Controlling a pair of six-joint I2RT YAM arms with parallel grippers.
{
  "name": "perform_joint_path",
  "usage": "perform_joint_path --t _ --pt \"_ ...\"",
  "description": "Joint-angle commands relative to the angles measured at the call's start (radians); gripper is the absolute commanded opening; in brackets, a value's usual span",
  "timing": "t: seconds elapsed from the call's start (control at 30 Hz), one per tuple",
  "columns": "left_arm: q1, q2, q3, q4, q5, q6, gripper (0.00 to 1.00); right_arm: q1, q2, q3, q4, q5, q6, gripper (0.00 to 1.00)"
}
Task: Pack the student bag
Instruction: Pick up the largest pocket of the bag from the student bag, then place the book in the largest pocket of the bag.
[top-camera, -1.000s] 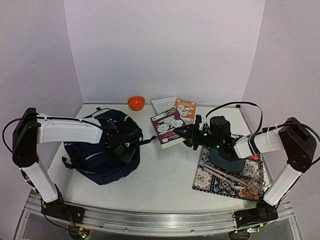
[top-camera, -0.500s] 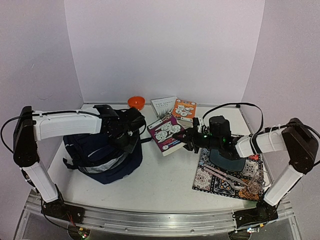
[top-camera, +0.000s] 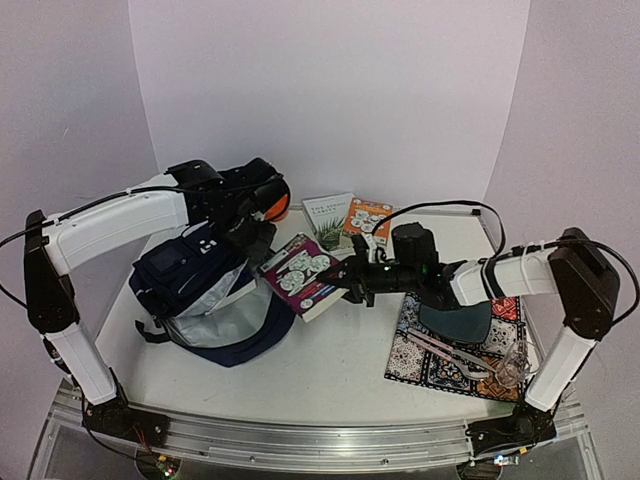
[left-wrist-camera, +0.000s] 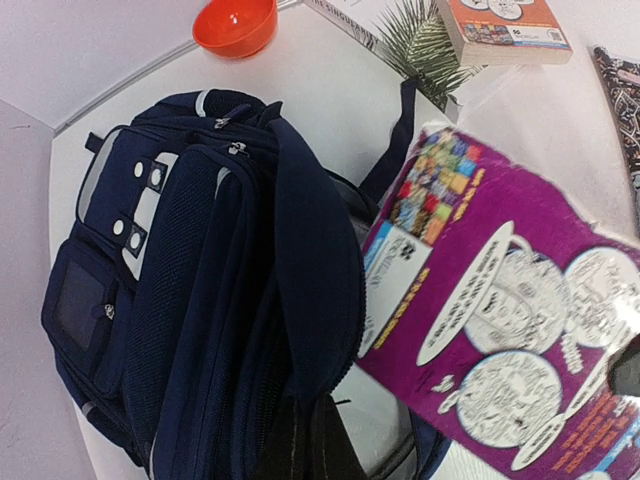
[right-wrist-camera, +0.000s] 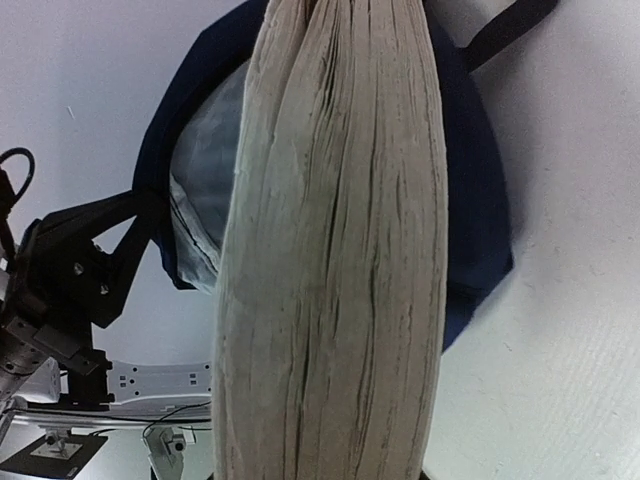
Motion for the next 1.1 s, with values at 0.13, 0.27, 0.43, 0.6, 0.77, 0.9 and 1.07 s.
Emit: perform_joint_path --t 0.13,0.27,0.43,0.6,0.77,0.9,1.07 --pt "-0.01 -0.08 0.133 0.049 0.011 0.032 0.0 0.053 0.161 0.208 0.227 -0.04 0.119 0.0" --pt "-0.01 -0.094 0.154 0.049 0.038 0.025 0.0 0.082 0.25 0.292 0.238 -0.038 0.137 0.0" --pt "-0.01 -0.109 0.172 0.051 0.096 0.008 0.0 0.113 0.362 0.402 0.261 0.01 0.169 0.0" --pt "-0.01 -0.125 0.179 0.052 0.153 -0.024 0.0 0.13 0.481 0.575 0.248 0.044 0.202 0.0" --pt "-0.01 -0.128 0.188 0.058 0.249 -0.075 0.0 0.146 0.56 0.67 0.201 0.123 0.218 0.0" --pt "-0.012 -0.136 0.17 0.087 0.317 -0.106 0.0 0.153 0.592 0.7 0.165 0.191 0.211 0.0" --pt "-0.012 -0.155 0.131 0.153 0.389 -0.14 0.0 0.158 0.627 0.759 0.065 0.251 0.171 0.01"
